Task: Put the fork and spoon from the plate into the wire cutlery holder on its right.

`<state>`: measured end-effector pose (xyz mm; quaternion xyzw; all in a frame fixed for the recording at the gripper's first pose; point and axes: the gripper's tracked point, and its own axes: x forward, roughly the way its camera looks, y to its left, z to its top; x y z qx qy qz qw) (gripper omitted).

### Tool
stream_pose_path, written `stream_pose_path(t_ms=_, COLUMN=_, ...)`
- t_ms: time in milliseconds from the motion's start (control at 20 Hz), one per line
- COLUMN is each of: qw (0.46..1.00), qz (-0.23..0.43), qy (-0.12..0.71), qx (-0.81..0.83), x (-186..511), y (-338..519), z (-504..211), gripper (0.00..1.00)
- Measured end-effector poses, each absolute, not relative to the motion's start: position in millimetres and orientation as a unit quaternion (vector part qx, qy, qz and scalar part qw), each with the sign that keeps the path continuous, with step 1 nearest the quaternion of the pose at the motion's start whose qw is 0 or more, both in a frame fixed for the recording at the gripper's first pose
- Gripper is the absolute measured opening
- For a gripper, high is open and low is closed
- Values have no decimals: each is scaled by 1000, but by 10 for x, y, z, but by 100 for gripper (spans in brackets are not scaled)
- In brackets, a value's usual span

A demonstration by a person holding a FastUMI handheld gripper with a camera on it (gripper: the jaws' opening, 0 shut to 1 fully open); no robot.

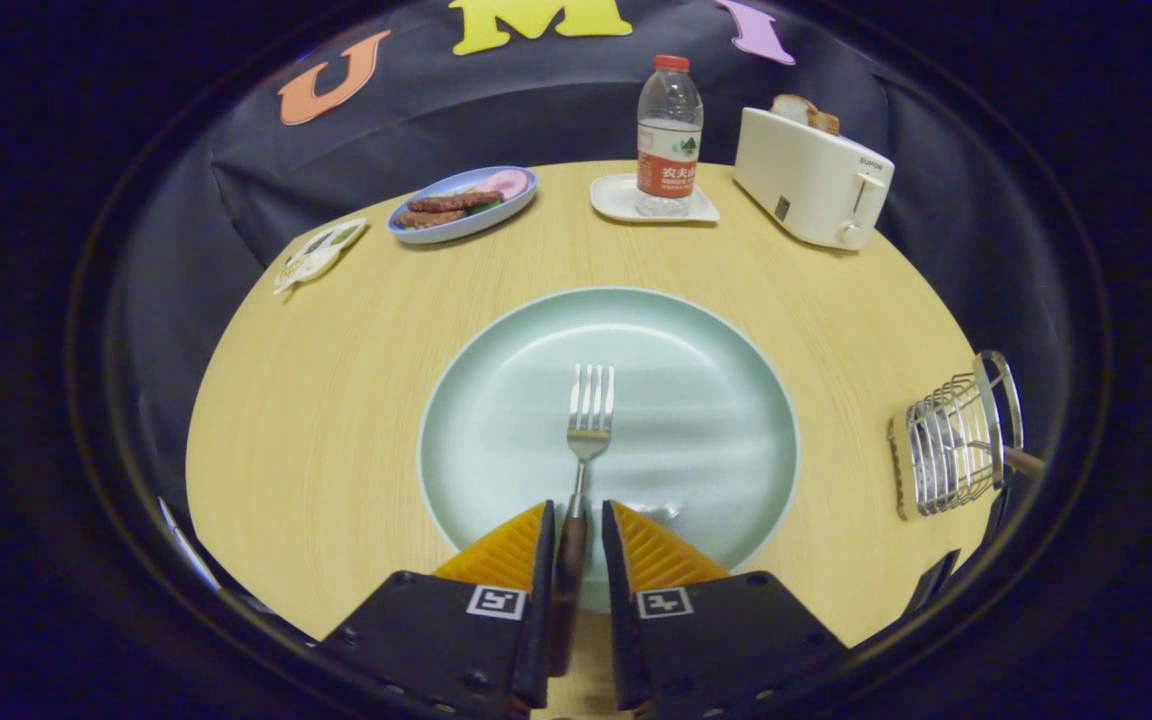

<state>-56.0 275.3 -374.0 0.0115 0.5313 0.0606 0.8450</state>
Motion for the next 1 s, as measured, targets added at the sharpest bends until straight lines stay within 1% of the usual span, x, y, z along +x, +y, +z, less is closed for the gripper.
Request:
stream_pose_path(t_ms=50, qw=841, qz=58, qy=537, qx=7, x=-561, y=2732, z=-3780, gripper=19)
stream_pose_path(t_ms=100, qw=841, qz=58, qy=537, qx=9, x=-577, y=2703, z=-3670, gripper=13)
stream_pose_path(t_ms=150, qw=838, qz=59, qy=543, qx=0, x=-551, y=2700, z=-3744, gripper=7)
stream_pose_path(t_ms=250, qw=832, qz=65, qy=551, qx=-5, x=-566, y=2639, z=-3732, gripper=7)
stream_pose_path(t_ms=300, qw=828, qz=69, qy=557, qx=-2, x=-567, y=2618, z=-3715, gripper=1)
stream_pose_path(t_ms=500, qw=831, qz=74, qy=551, qx=-8, x=-487, y=2390, z=-3416, gripper=1)
stream_pose_path(t_ms=700, qw=838, qz=78, qy=540, qx=12, x=-399, y=2062, z=-2946, gripper=1)
stream_pose_path(t_ms=800, qw=844, qz=72, qy=531, qx=19, x=-335, y=1814, z=-2712, gripper=0)
stream_pose_path(t_ms=1000, qw=833, qz=53, qy=550, qx=31, x=-326, y=1181, z=-2337, gripper=0)
